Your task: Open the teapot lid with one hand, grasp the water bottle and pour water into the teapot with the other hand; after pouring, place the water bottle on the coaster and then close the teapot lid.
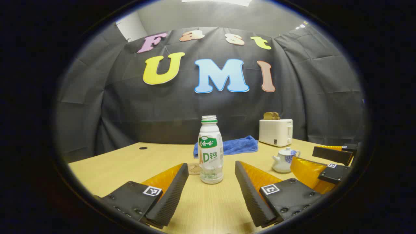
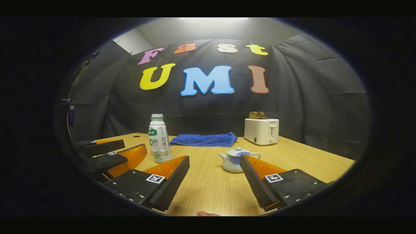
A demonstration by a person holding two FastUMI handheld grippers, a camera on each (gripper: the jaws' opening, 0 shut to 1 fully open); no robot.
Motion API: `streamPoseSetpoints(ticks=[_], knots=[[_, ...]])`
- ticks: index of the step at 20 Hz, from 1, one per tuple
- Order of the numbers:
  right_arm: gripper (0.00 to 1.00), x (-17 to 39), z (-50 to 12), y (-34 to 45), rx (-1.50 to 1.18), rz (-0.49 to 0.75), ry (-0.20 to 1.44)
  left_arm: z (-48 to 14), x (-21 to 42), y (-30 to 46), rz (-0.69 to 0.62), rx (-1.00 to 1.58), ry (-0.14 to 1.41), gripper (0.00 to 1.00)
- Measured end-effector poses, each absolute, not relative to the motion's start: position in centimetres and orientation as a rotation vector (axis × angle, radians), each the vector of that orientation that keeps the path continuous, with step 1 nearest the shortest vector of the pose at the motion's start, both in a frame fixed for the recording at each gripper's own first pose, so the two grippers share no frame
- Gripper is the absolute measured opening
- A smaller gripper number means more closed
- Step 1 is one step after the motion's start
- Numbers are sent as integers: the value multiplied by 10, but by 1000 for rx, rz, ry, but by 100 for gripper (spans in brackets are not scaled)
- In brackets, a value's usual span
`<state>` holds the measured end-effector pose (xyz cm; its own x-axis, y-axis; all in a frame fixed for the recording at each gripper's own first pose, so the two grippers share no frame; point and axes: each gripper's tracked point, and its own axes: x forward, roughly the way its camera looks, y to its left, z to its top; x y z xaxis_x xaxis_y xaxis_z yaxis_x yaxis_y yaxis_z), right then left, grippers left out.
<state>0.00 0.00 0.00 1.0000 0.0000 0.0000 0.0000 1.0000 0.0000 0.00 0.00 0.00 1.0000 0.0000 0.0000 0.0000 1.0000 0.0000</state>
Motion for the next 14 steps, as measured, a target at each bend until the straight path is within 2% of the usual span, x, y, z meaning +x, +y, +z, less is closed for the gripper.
streamPoseSetpoints(ticks=[1, 2, 3, 4, 9, 10, 11, 12, 13, 14], knots=[[95, 0, 0, 0, 0, 0, 0, -1, 0, 0, 0, 0, 1, 95], [96, 0, 0, 0, 0, 0, 0, 0, 0, 0, 0, 0, 1, 100], [95, 0, 0, 0, 0, 0, 1, -1, 0, 0, 0, -1, 0, 100], [96, 0, 0, 0, 0, 0, 1, 0, 0, 0, 0, 0, 1, 95], [95, 0, 0, 0, 1, -1, 1, -1, 0, 0, 0, -1, 1, 95], [95, 0, 0, 0, 1, -1, 1, 0, 0, 0, 0, -1, 1, 100], [95, 0, 0, 0, 0, -1, 2, -1, 0, 0, 0, -1, 1, 95], [95, 0, 0, 0, 0, -1, 1, 0, 0, 0, 0, -1, 1, 100], [96, 0, 0, 0, 1, -1, 1, -1, 0, 0, 0, -1, 1, 95], [95, 0, 0, 0, 1, -1, 2, -1, 0, 0, 0, -1, 0, 95]])
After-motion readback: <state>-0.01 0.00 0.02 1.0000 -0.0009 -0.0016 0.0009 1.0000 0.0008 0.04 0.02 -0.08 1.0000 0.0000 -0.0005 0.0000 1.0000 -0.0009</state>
